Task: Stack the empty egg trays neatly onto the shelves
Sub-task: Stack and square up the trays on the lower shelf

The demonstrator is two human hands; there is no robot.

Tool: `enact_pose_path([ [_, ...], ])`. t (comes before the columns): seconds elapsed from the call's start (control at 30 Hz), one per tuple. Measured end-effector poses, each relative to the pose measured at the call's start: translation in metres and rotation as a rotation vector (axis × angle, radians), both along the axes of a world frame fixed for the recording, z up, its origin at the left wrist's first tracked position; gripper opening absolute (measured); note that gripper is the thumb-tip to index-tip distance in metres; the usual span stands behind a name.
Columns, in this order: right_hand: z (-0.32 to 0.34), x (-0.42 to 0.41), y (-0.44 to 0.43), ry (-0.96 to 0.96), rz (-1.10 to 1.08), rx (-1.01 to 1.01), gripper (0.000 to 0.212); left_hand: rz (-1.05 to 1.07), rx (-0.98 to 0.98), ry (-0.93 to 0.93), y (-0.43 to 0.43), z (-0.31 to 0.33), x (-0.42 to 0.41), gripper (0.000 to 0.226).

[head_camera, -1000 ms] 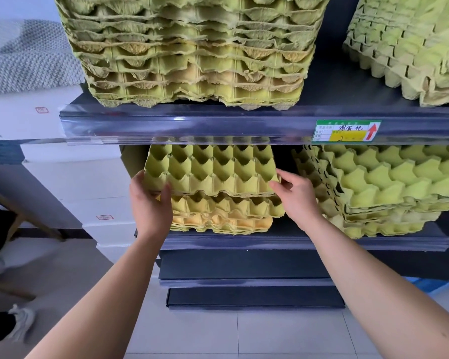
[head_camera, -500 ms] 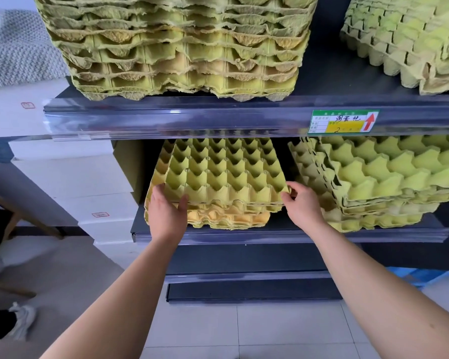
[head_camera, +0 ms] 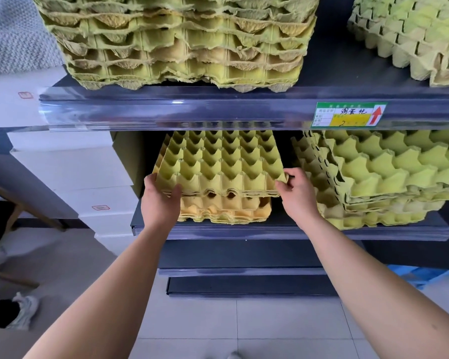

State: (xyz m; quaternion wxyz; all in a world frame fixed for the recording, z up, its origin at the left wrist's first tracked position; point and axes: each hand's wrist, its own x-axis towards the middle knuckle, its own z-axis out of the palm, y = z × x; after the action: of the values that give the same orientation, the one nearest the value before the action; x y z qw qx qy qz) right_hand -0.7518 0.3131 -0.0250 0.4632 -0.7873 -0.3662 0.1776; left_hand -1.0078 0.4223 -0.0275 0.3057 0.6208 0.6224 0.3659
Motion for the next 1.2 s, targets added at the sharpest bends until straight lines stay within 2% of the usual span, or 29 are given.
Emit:
enact_pose_path([
  [0.13,0.006,-0.009,0.001,-0.029,0.03,0.046,0.036,0.023,0.098,-0.089,-0.005,0.003,-0.01,0.049],
  [0.23,0.004,-0.022,0.004,-0.031,0.042,0.042,0.036,0.039,0.107,-0.082,-0.002,0.002,-0.019,0.048],
  [0.4,-0.006,-0.038,0.008,-0.104,0.14,-0.164,0.037,0.017,-0.031,-0.017,0.016,-0.02,-0.031,0.045],
  [0.67,-0.011,-0.044,0.021,-0.086,0.163,-0.307,0.036,-0.015,-0.206,-0.099,0.03,-0.034,-0.037,0.053],
  [0.77,-0.012,-0.045,0.022,-0.039,0.187,-0.331,0.052,-0.016,-0.216,-0.148,0.031,-0.035,-0.036,0.054],
  [0.83,-0.011,-0.045,0.022,-0.011,0.188,-0.334,0.064,-0.004,-0.193,-0.152,0.032,-0.035,-0.037,0.053],
  [1.07,-0.012,-0.029,0.014,0.059,0.098,-0.17,0.062,-0.004,-0.011,-0.231,0.022,-0.017,-0.031,0.05],
  [1.2,-0.007,-0.01,0.009,0.093,0.06,-0.144,0.064,-0.006,0.058,-0.252,0.008,-0.012,-0.01,0.05],
])
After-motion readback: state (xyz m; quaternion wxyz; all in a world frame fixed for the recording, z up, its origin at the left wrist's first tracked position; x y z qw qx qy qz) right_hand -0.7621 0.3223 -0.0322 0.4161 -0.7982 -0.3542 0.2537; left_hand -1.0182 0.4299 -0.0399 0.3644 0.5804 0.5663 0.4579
